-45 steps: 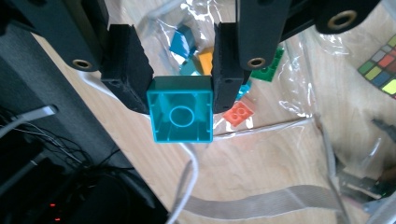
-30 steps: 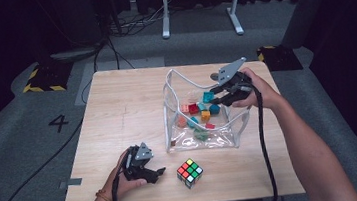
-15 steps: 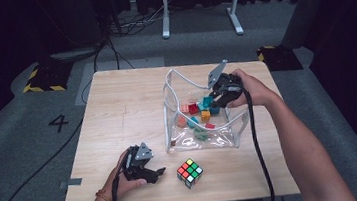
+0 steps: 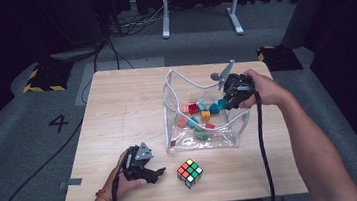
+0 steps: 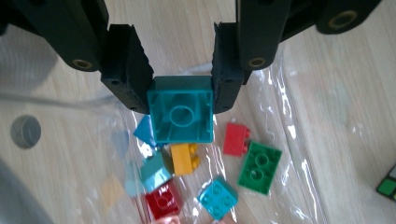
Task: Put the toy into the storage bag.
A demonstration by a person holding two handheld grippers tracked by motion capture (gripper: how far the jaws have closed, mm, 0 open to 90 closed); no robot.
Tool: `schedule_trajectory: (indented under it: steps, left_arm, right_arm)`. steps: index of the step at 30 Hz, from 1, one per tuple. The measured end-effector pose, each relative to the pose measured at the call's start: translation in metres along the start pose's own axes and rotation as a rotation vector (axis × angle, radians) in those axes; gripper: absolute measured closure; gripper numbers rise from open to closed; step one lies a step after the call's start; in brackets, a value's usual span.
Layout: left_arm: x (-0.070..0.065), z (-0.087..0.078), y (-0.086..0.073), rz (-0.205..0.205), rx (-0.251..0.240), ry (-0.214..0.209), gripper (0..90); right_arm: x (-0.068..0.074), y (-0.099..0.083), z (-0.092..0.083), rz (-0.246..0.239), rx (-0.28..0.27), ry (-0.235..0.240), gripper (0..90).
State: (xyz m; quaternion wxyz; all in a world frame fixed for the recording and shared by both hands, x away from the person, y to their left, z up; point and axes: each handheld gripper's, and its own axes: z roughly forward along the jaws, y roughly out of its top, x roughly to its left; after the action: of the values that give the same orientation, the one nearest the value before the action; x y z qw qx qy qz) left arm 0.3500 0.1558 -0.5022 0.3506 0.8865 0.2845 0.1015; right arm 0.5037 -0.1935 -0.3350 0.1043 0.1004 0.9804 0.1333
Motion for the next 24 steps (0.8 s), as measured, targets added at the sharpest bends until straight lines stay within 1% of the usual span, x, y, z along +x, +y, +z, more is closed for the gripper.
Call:
schedule_trajectory:
  steps: [2,4,5,6,7,10,11,12,13,14,17,21,22,24]
  left_arm:
    - [0.0,0.0,0.0,-0.001,0.0,-0.002,13.7]
    - [0.0,0.0,0.0,0.0,0.0,0.001,13.7]
    - [0.0,0.0,0.0,0.0,0.0,0.0,13.7]
    - [0.0,0.0,0.0,-0.002,-0.001,-0.002,13.7]
    - [0.0,0.0,0.0,-0.002,-0.001,-0.002,13.7]
    - [0.0,0.0,0.0,-0.002,0.0,-0.001,13.7]
    - [0.0,0.0,0.0,-0.002,-0.001,-0.002,13.7]
    - [0.0,0.0,0.0,-0.001,0.0,-0.002,13.7]
    - [0.0,0.0,0.0,-0.002,-0.001,-0.003,13.7]
    - [0.0,0.0,0.0,-0.002,-0.001,-0.003,13.7]
    - [0.0,0.0,0.0,-0.002,-0.001,-0.002,13.7]
    - [0.0,0.0,0.0,-0.002,-0.001,-0.003,13.7]
    - [0.0,0.0,0.0,-0.002,-0.001,-0.002,13.7]
    - [0.0,0.0,0.0,-0.002,0.0,-0.002,13.7]
  right_arm:
    - [-0.002,-0.006,-0.003,0.018,-0.008,0.0,59.3]
    - [-0.004,-0.012,-0.007,0.023,-0.023,-0.006,59.3]
    - [-0.004,-0.015,-0.009,0.035,-0.023,-0.015,59.3]
    - [-0.005,-0.017,-0.01,0.031,-0.026,-0.022,59.3]
    - [-0.005,-0.02,-0.011,0.042,-0.027,-0.02,59.3]
    - [-0.007,-0.026,-0.013,0.045,-0.018,-0.022,59.3]
    - [-0.009,-0.028,-0.013,0.04,-0.022,-0.024,59.3]
    - [-0.009,-0.031,-0.014,0.057,-0.02,-0.024,59.3]
    - [-0.01,-0.034,-0.015,0.067,-0.031,-0.025,59.3]
    - [-0.011,-0.035,-0.016,0.068,-0.037,-0.019,59.3]
    - [-0.01,-0.037,-0.017,0.077,-0.049,-0.019,59.3]
    - [-0.009,-0.036,-0.018,0.063,-0.041,-0.027,59.3]
    - [-0.008,-0.036,-0.018,0.075,-0.045,-0.027,59.2]
    - [-0.008,-0.036,-0.018,0.071,-0.047,-0.033,59.2]
